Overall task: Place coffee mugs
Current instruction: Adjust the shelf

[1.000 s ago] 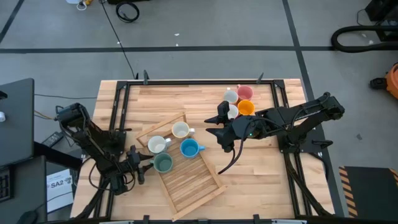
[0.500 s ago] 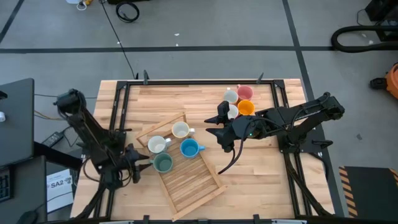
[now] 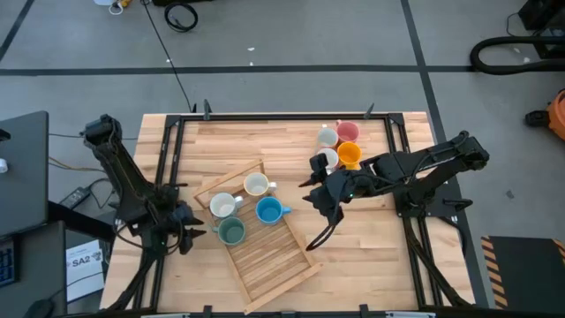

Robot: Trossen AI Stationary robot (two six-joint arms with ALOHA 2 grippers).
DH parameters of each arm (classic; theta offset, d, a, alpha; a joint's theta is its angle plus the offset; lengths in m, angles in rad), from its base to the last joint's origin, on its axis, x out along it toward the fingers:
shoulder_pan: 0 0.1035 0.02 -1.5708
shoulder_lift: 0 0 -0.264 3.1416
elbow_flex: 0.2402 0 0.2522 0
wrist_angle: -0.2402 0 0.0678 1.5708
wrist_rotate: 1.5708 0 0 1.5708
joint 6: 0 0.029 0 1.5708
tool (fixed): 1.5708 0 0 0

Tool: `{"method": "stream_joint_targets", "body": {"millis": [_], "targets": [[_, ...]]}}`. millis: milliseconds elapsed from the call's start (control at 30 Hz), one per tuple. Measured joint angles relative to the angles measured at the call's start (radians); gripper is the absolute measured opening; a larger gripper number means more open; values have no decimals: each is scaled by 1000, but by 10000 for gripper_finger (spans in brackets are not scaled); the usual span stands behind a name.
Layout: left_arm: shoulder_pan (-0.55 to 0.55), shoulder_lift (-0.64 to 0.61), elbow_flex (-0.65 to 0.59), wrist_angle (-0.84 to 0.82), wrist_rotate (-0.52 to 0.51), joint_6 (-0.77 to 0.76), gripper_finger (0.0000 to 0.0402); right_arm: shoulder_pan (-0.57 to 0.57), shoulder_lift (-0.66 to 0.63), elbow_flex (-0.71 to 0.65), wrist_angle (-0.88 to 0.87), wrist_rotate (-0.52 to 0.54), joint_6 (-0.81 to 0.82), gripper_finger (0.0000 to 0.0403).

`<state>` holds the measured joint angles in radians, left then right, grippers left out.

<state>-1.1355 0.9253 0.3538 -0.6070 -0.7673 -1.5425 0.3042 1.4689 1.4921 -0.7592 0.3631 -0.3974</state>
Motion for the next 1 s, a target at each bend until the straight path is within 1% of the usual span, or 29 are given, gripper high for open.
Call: {"method": "stream_joint_targets", "body": {"millis": [167, 300, 367, 533, 1000], "targets": [[0, -48, 0, -154, 1, -172, 182, 0, 0, 0, -77, -53, 107, 168], [0, -74, 0, -267, -1, -347, 182, 0, 0, 0, -79, -76, 109, 168], [4, -80, 0, -277, -28, -386, 182, -1, 0, 0, -79, -77, 108, 168], [70, -84, 0, -285, -49, -399, 182, -1, 0, 0, -79, -77, 108, 168], [363, -83, 1, -289, -53, -402, 182, -1, 0, 0, -78, -77, 107, 168]]}}
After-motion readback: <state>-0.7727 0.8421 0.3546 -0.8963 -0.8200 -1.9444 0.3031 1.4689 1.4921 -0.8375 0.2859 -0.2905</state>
